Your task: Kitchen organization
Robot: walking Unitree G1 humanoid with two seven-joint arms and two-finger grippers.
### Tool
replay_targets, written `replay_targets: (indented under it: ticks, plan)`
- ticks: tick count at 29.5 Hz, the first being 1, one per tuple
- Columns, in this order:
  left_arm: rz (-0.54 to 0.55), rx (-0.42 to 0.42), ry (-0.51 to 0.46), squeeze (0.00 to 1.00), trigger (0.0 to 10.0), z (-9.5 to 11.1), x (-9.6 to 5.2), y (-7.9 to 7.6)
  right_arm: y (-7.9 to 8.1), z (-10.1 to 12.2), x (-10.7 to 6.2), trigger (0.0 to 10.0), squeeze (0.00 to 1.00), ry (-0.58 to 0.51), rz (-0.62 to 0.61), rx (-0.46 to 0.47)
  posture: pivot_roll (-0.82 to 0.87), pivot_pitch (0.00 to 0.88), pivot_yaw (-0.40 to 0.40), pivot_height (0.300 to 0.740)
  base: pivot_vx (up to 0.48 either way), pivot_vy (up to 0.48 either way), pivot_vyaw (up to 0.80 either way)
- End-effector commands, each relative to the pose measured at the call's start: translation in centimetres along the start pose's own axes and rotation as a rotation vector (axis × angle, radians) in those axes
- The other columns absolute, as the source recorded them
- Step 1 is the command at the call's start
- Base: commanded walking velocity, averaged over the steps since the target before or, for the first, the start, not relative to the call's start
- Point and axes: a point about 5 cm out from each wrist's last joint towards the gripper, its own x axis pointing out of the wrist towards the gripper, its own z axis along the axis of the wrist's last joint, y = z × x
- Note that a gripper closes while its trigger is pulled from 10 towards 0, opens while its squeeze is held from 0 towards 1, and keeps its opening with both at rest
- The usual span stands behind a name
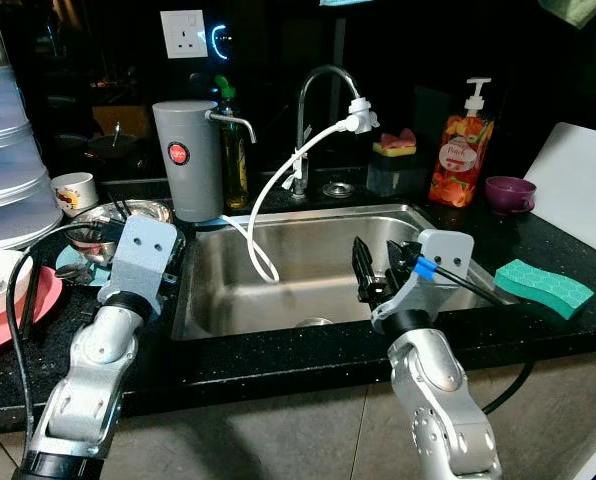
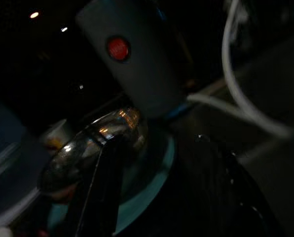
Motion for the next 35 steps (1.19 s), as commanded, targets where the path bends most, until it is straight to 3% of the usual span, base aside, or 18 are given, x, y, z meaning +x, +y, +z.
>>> replay_targets:
  ticks: [1, 6, 11, 12, 13, 14, 21, 22, 30, 35]
  plan:
    - [-0.042, 0.092, 0.015, 0.00, 10.0, -0.4, 0.4, 0.0, -0.1, -0.1, 0.0, 10.0, 0.00, 0.011, -0.006, 0.002, 0.04, 0.068, -0.003, 0.740, 0.000, 0.000, 0.00]
    - [-0.062, 0.201, 0.074, 0.00, 10.0, -1.1, 1.7, 0.8, 0.1, 0.0, 0.1, 10.0, 0.00, 0.007, -0.010, 0.007, 0.03, 0.065, 0.007, 0.740, 0.000, 0.000, 0.00]
    - [-0.075, 0.233, 0.097, 0.00, 10.0, -1.4, 3.0, 0.9, -0.1, 0.0, 0.0, 10.0, 0.00, 0.008, -0.019, 0.007, 0.03, 0.069, 0.007, 0.740, 0.000, 0.000, 0.00]
    - [-0.084, 0.241, 0.101, 0.31, 10.0, -1.4, 3.5, 0.8, -0.1, 0.1, 0.0, 10.0, 0.00, 0.007, -0.020, 0.006, 0.02, 0.071, 0.006, 0.740, 0.000, 0.000, 0.00]
    - [-0.084, 0.241, 0.101, 0.31, 10.0, -1.4, 3.5, 0.8, -0.1, 0.1, 0.0, 10.0, 0.00, 0.007, -0.020, 0.006, 0.02, 0.071, 0.006, 0.740, 0.000, 0.000, 0.00]
    - [-0.095, 0.248, 0.102, 1.00, 10.0, -1.4, 3.9, 0.6, -0.1, 0.1, 0.0, 10.0, 0.00, 0.007, -0.020, 0.005, 0.02, 0.072, 0.006, 0.740, 0.000, 0.000, 0.00]
    - [-0.104, 0.302, 0.120, 1.00, 10.0, -1.5, 4.9, 0.3, 0.0, 0.2, 0.1, 10.0, 0.00, 0.002, -0.021, 0.006, 0.02, 0.075, 0.007, 0.740, 0.000, 0.000, 0.00]
    - [-0.102, 0.363, 0.144, 0.00, 10.0, -1.8, 5.4, 0.5, 0.1, 0.3, 0.2, 10.0, 0.00, 0.000, -0.022, 0.008, 0.01, 0.079, 0.010, 0.740, 0.000, 0.000, 0.00]
    - [-0.085, 0.433, 0.185, 0.00, 10.0, -2.2, 6.3, 1.2, 0.0, 0.2, -0.1, 10.0, 0.00, 0.002, -0.032, 0.009, 0.01, 0.085, 0.021, 0.740, 0.000, 0.000, 0.00]
    - [-0.055, 0.522, 0.199, 0.00, 10.0, -2.3, 6.9, 2.2, 0.0, 0.2, -0.1, 10.0, 0.00, 0.002, -0.039, 0.010, 0.01, 0.085, 0.027, 0.740, 0.000, 0.000, 0.00]
